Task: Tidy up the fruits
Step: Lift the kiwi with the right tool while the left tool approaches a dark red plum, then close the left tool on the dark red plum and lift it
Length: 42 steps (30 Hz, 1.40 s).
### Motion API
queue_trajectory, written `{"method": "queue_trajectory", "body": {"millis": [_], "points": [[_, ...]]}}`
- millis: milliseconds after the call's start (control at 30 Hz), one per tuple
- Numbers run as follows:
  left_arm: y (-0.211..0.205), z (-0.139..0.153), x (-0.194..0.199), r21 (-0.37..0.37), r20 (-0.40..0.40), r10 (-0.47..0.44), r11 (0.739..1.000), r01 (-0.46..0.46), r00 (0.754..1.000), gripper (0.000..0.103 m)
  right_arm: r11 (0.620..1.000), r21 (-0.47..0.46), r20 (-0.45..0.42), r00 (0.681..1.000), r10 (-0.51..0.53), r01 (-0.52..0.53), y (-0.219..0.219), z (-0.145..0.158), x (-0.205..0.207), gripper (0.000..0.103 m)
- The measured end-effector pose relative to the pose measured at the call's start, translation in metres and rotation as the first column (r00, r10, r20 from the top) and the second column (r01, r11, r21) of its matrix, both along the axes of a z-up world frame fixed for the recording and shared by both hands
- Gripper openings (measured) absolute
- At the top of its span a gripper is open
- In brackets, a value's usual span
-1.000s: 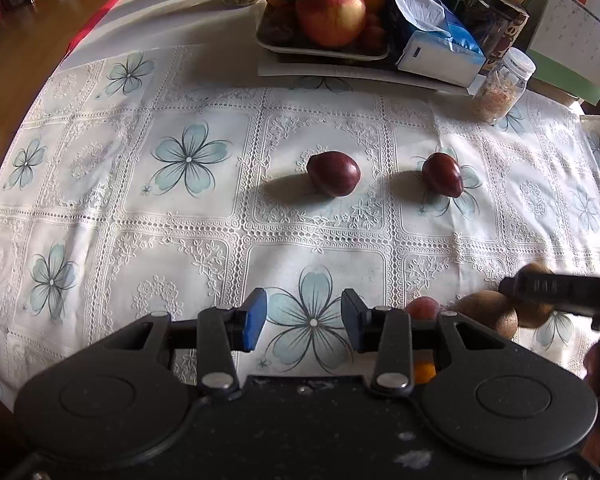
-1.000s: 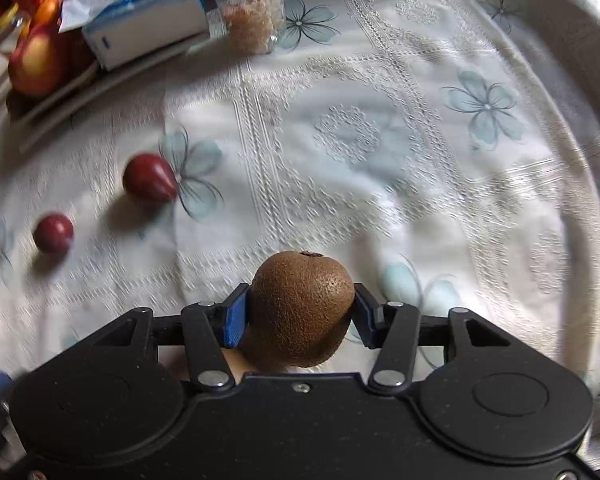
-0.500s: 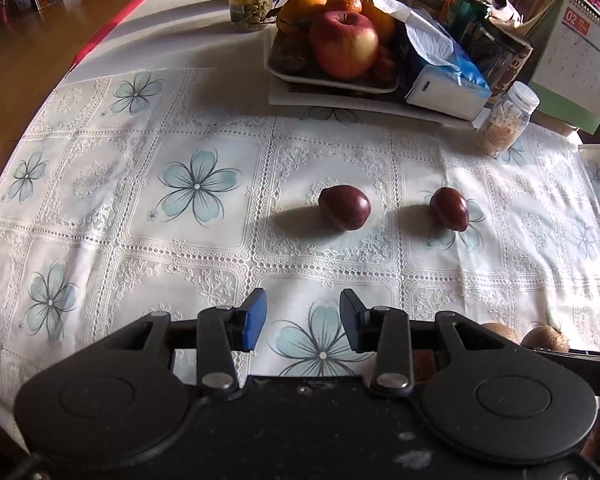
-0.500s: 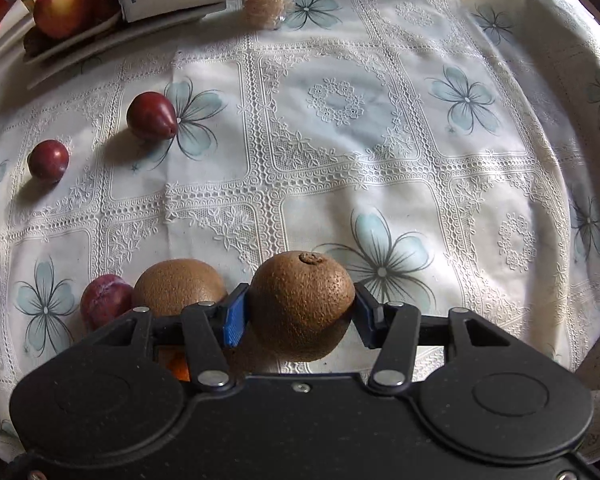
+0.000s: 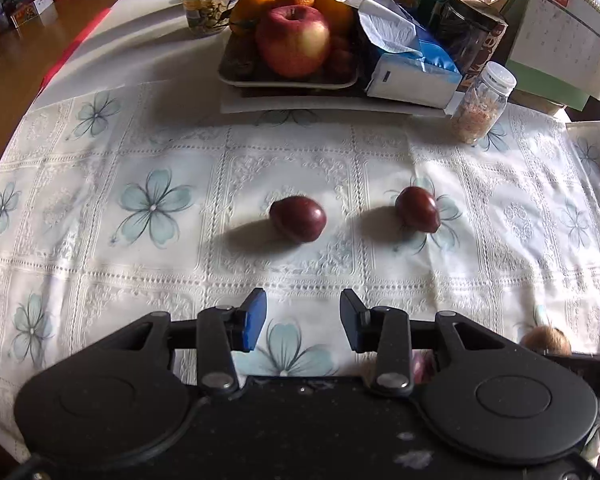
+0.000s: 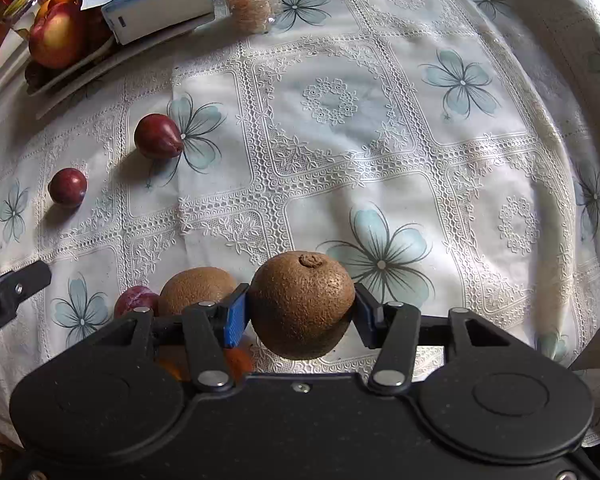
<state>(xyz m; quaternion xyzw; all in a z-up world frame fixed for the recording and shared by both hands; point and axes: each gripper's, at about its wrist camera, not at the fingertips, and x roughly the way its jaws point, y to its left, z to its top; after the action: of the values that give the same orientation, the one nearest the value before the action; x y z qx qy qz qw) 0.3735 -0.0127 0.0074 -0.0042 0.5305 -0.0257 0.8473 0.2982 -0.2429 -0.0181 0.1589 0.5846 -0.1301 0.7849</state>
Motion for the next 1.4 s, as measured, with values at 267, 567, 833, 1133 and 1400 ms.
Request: {"method": "queue_trajectory", "body": {"millis": [267, 567, 833, 1133, 1400], "points": [[-0.012, -0.014, 0.039, 0.008, -0.051, 0.038, 0.999, -0.037, 0.998, 0.043, 0.999, 0.037, -0.002, 1.000, -0.025, 0.025, -0.008, 0.005, -0.001, 0.058], [-0.007, -0.039, 0.061, 0.027, -0.114, 0.099, 0.995, -0.097, 0.988, 0.043, 0.996, 0.075, -0.002, 0.999, -0.040, 0.040, -0.012, 0.008, -0.002, 0.058], [-0.001, -0.043, 0.071, 0.021, -0.118, 0.128, 0.992, -0.126, 0.985, 0.043, 0.996, 0.079, 0.004, 0.999, -0.048, 0.047, -0.014, 0.010, -0.002, 0.058], [-0.003, -0.046, 0.079, -0.005, -0.118, 0.146, 0.989, -0.148, 0.982, 0.043, 0.996, 0.076, -0.014, 0.999, -0.041, 0.042, -0.012, 0.006, 0.001, 0.058], [-0.006, -0.056, 0.088, 0.029, -0.108, 0.168, 0.986, -0.166, 0.980, 0.041, 0.997, 0.068, -0.021, 0.999, -0.025, 0.027, -0.010, 0.006, 0.003, 0.058]]}}
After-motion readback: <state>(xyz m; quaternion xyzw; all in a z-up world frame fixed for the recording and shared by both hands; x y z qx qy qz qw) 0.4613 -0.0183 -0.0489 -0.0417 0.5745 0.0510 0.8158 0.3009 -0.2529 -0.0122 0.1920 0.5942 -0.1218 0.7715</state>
